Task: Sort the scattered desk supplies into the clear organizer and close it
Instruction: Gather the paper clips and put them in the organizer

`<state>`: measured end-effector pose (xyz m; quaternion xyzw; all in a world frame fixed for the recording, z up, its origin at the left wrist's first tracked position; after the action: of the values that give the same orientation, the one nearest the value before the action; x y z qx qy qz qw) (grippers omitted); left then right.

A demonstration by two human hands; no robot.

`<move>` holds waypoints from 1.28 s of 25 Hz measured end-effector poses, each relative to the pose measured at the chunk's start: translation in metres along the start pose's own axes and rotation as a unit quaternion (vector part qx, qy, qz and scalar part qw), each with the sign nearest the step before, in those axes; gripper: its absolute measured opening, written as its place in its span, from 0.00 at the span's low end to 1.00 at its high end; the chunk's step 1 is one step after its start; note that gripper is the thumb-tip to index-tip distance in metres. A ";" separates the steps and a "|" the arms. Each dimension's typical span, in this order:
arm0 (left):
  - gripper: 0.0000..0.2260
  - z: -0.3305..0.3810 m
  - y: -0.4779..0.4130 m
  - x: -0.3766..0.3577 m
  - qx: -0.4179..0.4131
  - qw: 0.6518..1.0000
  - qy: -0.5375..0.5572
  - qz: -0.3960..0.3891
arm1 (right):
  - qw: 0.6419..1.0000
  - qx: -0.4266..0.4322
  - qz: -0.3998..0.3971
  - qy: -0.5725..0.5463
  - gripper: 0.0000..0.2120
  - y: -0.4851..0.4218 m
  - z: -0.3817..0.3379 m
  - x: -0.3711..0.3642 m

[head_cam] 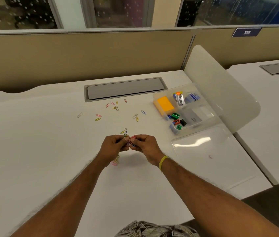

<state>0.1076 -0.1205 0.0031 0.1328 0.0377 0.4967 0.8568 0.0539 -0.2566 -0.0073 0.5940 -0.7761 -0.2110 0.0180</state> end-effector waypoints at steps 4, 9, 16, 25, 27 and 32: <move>0.07 0.033 -0.025 -0.034 -0.027 0.999 -0.018 -0.010 | 0.999 0.031 0.031 0.013 0.08 -0.004 -0.037 0.036; 0.08 0.067 -0.064 -0.099 -0.043 0.996 -0.067 -0.037 | 0.995 0.054 0.077 0.018 0.08 -0.009 -0.076 0.100; 0.09 0.108 -0.129 -0.214 -0.067 0.987 -0.109 -0.098 | 0.984 0.071 0.161 0.011 0.08 -0.019 -0.118 0.217; 0.10 0.116 -0.208 -0.333 -0.029 0.977 -0.148 -0.151 | 0.972 0.035 0.229 0.044 0.10 -0.049 -0.146 0.338; 0.10 0.114 -0.223 -0.351 -0.014 0.972 -0.170 -0.161 | 0.966 0.029 0.241 0.087 0.09 -0.056 -0.151 0.357; 0.09 0.122 -0.245 -0.380 -0.068 0.930 -0.309 -0.185 | 0.945 0.028 0.256 0.202 0.08 -0.072 -0.158 0.385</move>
<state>0.1460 -0.5866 0.0299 0.2119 -0.2391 0.2651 0.9098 0.0503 -0.6778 0.0262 0.4058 -0.8876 -0.0533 0.2113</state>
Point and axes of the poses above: each hand's wrist, its own y-axis away from the middle knuckle, its own x-axis out of the back of the hand, z = x × y, the point moved 8 cm from there along -y, towards the middle knuckle, and after that the axes turned 1 degree about -z, right-handed, at the moved point
